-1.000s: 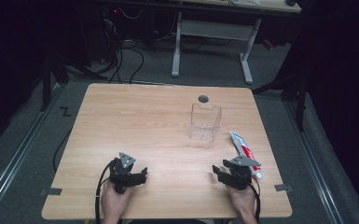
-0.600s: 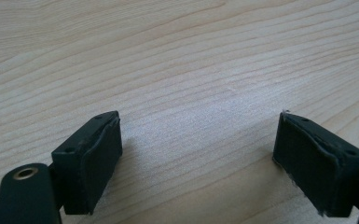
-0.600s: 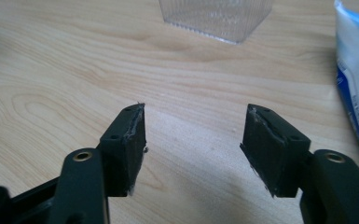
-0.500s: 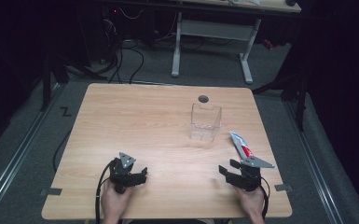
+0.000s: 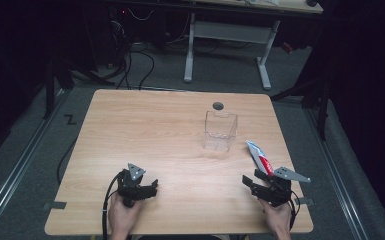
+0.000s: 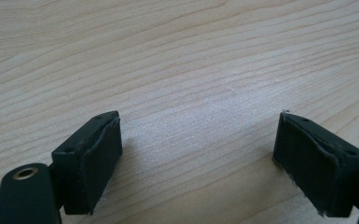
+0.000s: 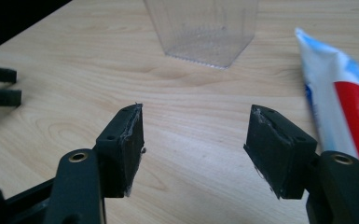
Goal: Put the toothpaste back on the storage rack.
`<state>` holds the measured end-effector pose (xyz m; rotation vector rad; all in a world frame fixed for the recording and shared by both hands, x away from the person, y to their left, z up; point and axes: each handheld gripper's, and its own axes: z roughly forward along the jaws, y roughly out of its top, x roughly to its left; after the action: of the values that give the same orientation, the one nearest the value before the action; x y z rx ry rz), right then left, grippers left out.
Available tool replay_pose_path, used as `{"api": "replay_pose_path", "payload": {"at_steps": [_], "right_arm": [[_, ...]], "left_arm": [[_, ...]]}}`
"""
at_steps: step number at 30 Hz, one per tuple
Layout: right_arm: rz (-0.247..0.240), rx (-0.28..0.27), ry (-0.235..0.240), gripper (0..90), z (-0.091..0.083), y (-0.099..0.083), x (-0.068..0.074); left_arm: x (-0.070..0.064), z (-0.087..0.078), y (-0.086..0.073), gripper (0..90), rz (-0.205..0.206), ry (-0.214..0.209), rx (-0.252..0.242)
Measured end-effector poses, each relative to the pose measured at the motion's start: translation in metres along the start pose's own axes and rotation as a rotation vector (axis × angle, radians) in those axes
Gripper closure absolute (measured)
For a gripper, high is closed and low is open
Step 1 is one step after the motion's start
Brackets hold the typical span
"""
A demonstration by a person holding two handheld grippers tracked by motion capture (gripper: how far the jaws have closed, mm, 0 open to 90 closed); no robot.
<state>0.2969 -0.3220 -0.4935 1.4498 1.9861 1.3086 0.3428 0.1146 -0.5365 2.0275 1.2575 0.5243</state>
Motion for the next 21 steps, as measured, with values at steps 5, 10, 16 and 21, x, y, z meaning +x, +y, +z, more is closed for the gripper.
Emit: {"api": "replay_pose_path", "payload": {"at_steps": [5,10,16,21], "right_arm": [[0.069,-0.025,-0.013,35.1,-0.007,0.004,-0.011],[0.130,-0.030,-0.022,35.3,-0.013,0.007,-0.024],[0.142,0.019,-0.066,33.8,-0.015,0.015,-0.035],[0.145,0.044,-0.077,32.4,-0.013,0.019,-0.042]], "left_arm": [[0.000,0.000,0.000,15.7,0.000,0.000,0.000],[0.000,0.000,0.000,15.7,-0.001,0.000,0.000],[0.000,0.000,0.000,15.7,-0.001,0.000,0.000],[0.000,0.000,0.000,15.7,-0.001,-0.001,0.000]]}}
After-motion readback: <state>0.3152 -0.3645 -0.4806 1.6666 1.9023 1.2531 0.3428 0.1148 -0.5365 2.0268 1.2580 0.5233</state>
